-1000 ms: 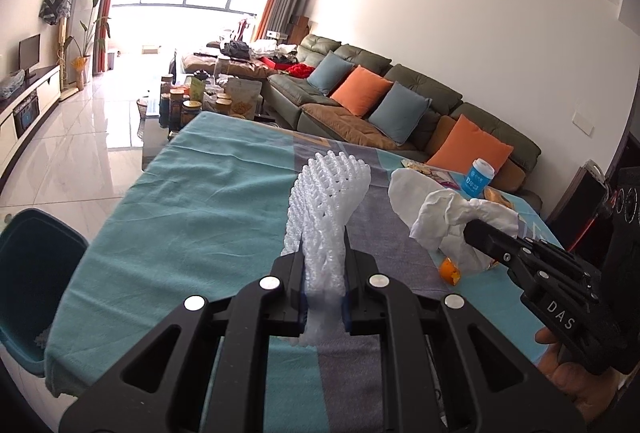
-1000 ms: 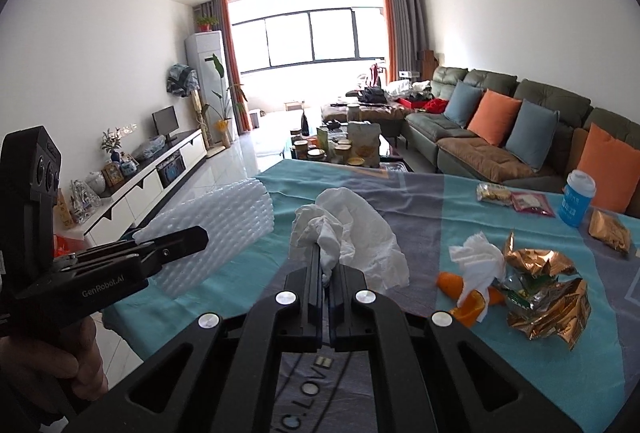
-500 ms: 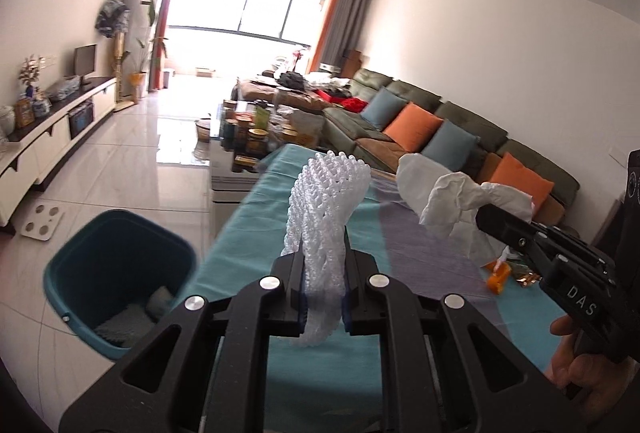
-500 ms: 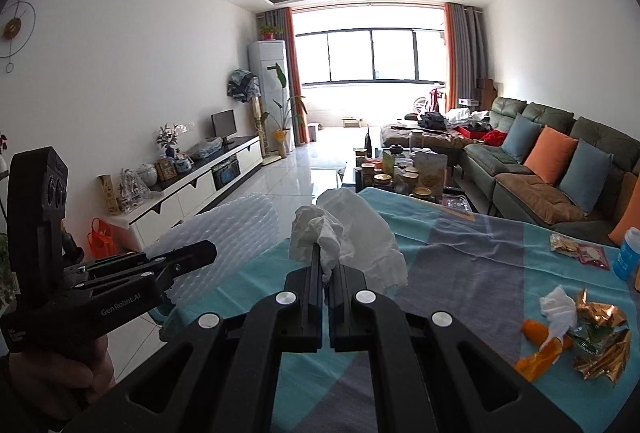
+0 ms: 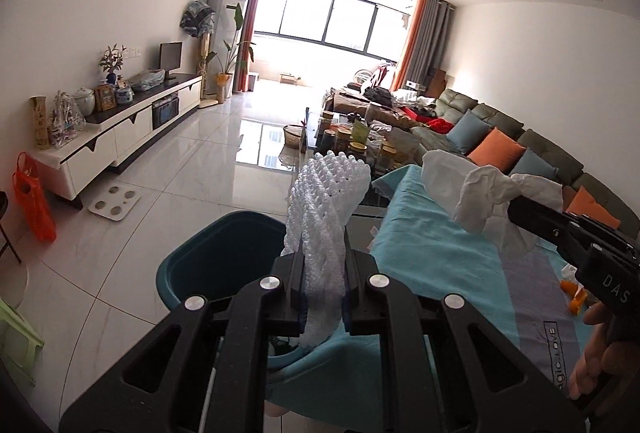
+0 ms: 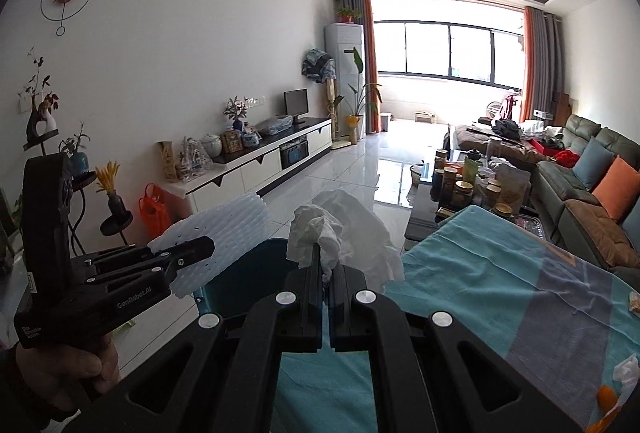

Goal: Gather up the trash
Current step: 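Carry the foam net and tissue off the table toward the teal bin, then open both tools over the teal bin to drop the net and tissue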

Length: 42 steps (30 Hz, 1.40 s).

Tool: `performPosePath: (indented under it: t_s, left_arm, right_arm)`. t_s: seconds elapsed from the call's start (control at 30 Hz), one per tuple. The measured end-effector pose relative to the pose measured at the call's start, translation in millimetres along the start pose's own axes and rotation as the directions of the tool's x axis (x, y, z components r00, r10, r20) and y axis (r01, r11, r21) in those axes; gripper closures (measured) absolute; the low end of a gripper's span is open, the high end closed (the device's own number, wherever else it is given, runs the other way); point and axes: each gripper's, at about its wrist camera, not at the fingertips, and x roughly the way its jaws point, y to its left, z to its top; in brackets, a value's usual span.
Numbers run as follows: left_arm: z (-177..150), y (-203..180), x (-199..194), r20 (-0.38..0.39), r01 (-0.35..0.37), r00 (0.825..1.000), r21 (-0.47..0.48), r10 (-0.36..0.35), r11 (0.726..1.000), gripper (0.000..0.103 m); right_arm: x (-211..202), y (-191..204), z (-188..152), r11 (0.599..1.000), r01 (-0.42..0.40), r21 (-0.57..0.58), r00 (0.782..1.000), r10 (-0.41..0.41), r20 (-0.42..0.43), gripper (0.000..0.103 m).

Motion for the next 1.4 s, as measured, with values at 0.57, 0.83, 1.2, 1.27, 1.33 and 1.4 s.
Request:
performPosePath:
  t_s: [0.57, 0.83, 1.2, 1.27, 1.33, 1.4]
  left_arm:
    - [-21, 102, 52, -0.144, -0.108, 0.985, -0.114, 0.091, 0.988, 0.09]
    - [-33, 107, 105, -0.208, -0.149, 0.97, -0.111, 0.124, 0.983, 0.089]
    - [-42, 100, 140, -0.25, -0.183, 0.956, -0.107, 0.151, 0.977, 0.088]
    - [-43, 99, 140, -0.249, -0.187, 0.956, -0.109, 0.155, 0.976, 0.086]
    - [-43, 97, 140, -0.247, -0.189, 0.956, -0.111, 0.157, 0.976, 0.083]
    - [-43, 96, 141, -0.242, -0.188, 0.958, -0.116, 0.156, 0.975, 0.08]
  right_arm:
    - [150, 47, 2, 0.99, -0.135, -0.048, 0.944, 0.114, -0.311, 0.102]
    - [191, 68, -11, 0.986, -0.14, -0.091, 0.899, 0.088, -0.429, 0.101]
    - [215, 69, -17, 0.985, -0.132, -0.11, 0.866, 0.06, -0.497, 0.096]
    - [217, 69, -18, 0.985, -0.133, -0.109, 0.865, 0.062, -0.499, 0.094]
    - [217, 67, -18, 0.985, -0.135, -0.105, 0.864, 0.065, -0.499, 0.092]
    - [216, 66, -17, 0.985, -0.135, -0.103, 0.867, 0.067, -0.495, 0.083]
